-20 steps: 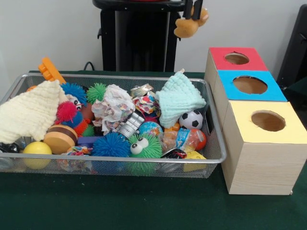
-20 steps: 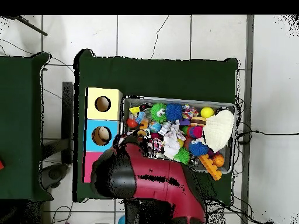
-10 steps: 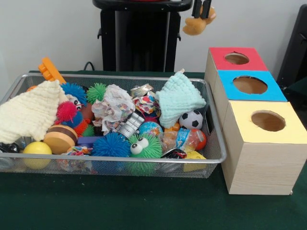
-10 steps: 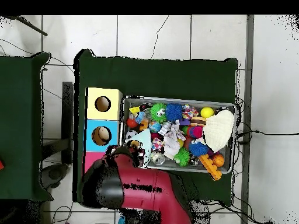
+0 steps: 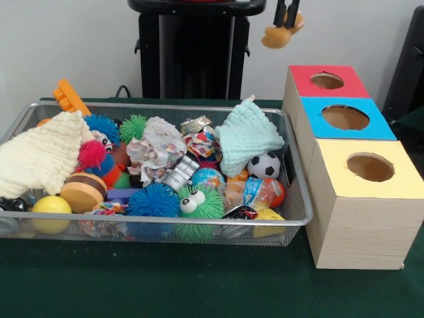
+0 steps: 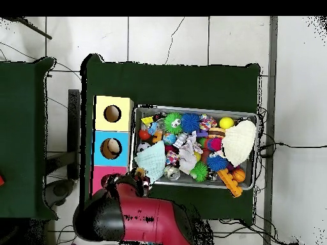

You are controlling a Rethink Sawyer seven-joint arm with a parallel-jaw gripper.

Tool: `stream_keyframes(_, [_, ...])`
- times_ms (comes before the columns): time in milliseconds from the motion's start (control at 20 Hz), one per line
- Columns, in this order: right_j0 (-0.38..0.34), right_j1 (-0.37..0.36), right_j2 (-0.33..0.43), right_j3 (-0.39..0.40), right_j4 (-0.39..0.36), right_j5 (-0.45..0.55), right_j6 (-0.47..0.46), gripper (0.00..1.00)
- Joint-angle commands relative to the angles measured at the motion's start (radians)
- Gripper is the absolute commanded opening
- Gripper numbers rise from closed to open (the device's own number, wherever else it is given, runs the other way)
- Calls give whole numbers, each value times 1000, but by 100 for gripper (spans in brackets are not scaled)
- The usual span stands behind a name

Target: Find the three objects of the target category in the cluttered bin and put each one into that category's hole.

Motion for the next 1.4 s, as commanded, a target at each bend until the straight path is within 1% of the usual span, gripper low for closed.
stream_keyframes(50, [48,46,-26,92,42,-66,304,0])
stream_keyframes(400, [114,76,-48,107,64,-123,321,0])
stream_keyframes(750, [193,123,-84,100,103,-158,349,0])
stream_keyframes(1000, [225,142,-90,105,125,-182,360,0])
stream_keyframes(1400, [276,151,-95,121,147,-208,388,0])
